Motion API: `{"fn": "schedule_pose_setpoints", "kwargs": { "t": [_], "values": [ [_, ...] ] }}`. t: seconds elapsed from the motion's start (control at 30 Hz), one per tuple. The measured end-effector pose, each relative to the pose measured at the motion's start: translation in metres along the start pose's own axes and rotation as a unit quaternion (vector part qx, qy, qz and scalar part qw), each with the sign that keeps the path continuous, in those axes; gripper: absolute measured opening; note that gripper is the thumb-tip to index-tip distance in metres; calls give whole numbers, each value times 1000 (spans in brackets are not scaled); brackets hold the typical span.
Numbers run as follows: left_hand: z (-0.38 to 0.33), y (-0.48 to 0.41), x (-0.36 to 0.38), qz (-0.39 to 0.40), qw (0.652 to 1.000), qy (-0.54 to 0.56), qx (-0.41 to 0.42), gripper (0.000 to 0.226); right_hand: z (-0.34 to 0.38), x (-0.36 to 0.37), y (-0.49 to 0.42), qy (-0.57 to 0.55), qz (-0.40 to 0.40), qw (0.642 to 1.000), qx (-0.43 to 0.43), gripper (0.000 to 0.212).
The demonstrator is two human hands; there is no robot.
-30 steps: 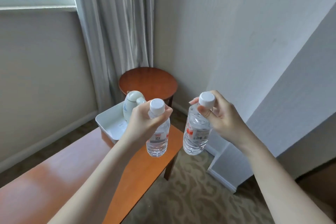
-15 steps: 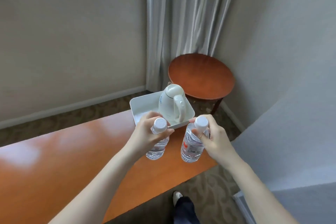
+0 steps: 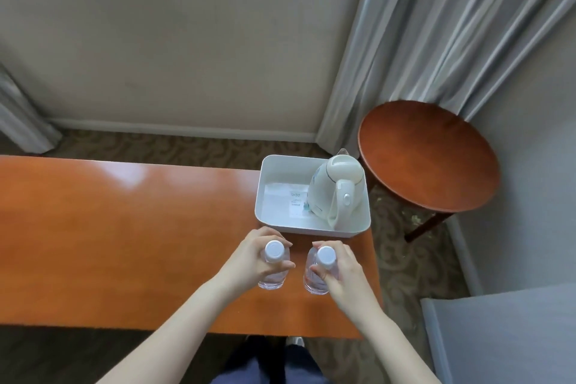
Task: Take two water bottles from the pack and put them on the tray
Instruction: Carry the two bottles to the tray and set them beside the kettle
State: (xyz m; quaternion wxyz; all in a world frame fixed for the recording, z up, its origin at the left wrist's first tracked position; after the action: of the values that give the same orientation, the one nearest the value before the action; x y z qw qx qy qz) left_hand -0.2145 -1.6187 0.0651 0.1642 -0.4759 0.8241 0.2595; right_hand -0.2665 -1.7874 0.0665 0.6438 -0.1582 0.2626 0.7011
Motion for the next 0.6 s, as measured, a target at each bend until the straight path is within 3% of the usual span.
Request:
{"fn": "schedule_pose_setpoints", "kwargs": {
  "t": [0.6],
  "values": [
    [48,-1,27,11,999,4,-40,48,-22,38,-10,65,61,996,-1,35]
  ]
}}
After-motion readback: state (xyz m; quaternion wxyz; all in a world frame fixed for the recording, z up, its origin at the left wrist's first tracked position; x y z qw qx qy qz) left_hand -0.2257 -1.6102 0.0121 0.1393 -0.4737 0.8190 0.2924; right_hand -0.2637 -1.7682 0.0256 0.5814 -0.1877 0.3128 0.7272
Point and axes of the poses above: each hand's wrist, its own y-axis away from the middle knuckle, its own x-axis out of the palm, z = x × y, the point moved 8 cm from there along -y, towards the middle knuckle, and after that the axes turned 2 degrees about z, right-handed, at the moved point
